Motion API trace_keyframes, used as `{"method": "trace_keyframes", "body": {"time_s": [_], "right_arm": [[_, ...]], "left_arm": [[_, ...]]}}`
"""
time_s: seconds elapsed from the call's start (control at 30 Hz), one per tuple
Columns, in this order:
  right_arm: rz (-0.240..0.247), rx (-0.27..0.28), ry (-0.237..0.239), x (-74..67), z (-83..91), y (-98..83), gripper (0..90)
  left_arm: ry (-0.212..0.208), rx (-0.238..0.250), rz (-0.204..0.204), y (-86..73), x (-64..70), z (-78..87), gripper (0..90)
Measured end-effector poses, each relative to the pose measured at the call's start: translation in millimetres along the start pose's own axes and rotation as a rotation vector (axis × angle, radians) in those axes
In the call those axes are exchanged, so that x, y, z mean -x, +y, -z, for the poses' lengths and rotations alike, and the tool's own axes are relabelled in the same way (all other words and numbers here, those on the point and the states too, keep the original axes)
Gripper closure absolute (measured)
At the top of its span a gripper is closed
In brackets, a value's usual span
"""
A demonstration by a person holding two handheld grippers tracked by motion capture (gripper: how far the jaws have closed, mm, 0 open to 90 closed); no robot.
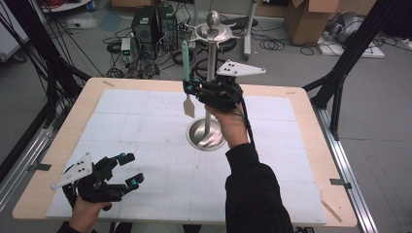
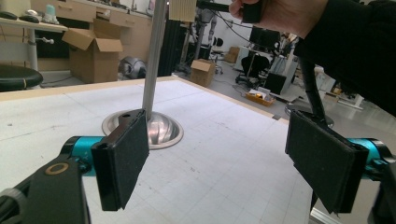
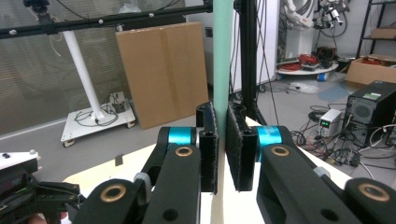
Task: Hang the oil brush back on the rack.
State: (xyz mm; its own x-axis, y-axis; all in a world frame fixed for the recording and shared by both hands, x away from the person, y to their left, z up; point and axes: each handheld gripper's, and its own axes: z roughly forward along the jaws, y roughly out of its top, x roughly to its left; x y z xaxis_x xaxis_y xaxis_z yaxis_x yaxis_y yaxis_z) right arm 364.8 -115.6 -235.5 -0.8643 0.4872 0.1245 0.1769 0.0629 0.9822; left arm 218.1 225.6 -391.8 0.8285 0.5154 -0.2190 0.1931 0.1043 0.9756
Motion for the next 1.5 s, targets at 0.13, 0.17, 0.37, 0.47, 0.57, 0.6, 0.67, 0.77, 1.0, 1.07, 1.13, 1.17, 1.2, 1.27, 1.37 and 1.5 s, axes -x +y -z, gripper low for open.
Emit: {"method": "trace_keyframes", "body": {"time_s": [0.13,0.17,0.37,0.47,0.57,0.6,0.67,0.77,1.0,1.07,1.13,1.17,1.2,1.27,1.37,1.5], "right_arm": [[-0.005,0.002,-0.009,1.9,-0.9,0.7,83.8],[-0.006,0.003,-0.009,1.9,-1.1,0.9,83.7],[-0.012,0.004,-0.021,2.6,-2.1,2.3,83.7],[-0.014,0.003,-0.03,3.0,-2.4,3.3,83.7],[-0.025,0.003,-0.042,4.1,-2.1,3.2,83.7],[-0.026,0.0,-0.044,4.3,-2.1,3.0,83.7],[-0.03,0.001,-0.049,5.0,-2.1,2.8,83.7],[-0.037,0.001,-0.057,5.3,-1.9,2.7,83.7],[-0.04,-0.004,-0.074,6.8,-0.8,1.5,83.6],[-0.038,-0.011,-0.077,6.3,-0.9,0.6,83.3],[-0.03,-0.012,-0.081,5.5,-0.7,-0.5,81.9],[-0.036,-0.004,-0.085,4.9,0.1,-1.2,78.5],[-0.037,0.001,-0.09,4.8,0.7,-2.0,76.7],[-0.027,-0.014,-0.111,4.3,1.8,-4.2,71.1],[-0.033,-0.019,-0.135,4.7,4.6,-8.6,60.9],[0.002,-0.021,-0.181,1.8,13.5,-17.8,52.3]], "left_arm": [[-0.005,0.005,0.004,0.2,0.5,0.3,21.9],[-0.005,0.006,0.005,0.3,0.6,0.3,21.9],[-0.006,0.013,0.009,0.8,0.3,1.1,21.9],[-0.006,0.016,0.01,1.1,0.1,1.5,21.8],[-0.007,0.015,0.007,1.0,0.0,1.7,21.9],[-0.007,0.015,0.005,1.1,-0.1,1.7,21.9],[-0.007,0.015,0.005,1.3,-0.3,2.0,21.8],[-0.007,0.018,0.008,1.3,-0.2,2.2,21.9],[-0.006,0.02,0.006,1.3,-0.5,2.5,21.8],[-0.005,0.021,0.006,1.4,-0.9,2.8,21.8],[-0.004,0.021,0.008,1.5,-1.1,3.0,21.9],[-0.003,0.02,0.008,1.5,-1.3,3.2,21.8],[-0.002,0.02,0.009,1.5,-1.4,3.4,21.8],[-0.001,0.018,0.008,1.6,-1.5,3.6,21.8],[0.001,0.017,0.007,1.3,-1.8,3.3,21.8],[0.006,0.02,0.013,0.9,-2.9,3.2,21.8]]}}
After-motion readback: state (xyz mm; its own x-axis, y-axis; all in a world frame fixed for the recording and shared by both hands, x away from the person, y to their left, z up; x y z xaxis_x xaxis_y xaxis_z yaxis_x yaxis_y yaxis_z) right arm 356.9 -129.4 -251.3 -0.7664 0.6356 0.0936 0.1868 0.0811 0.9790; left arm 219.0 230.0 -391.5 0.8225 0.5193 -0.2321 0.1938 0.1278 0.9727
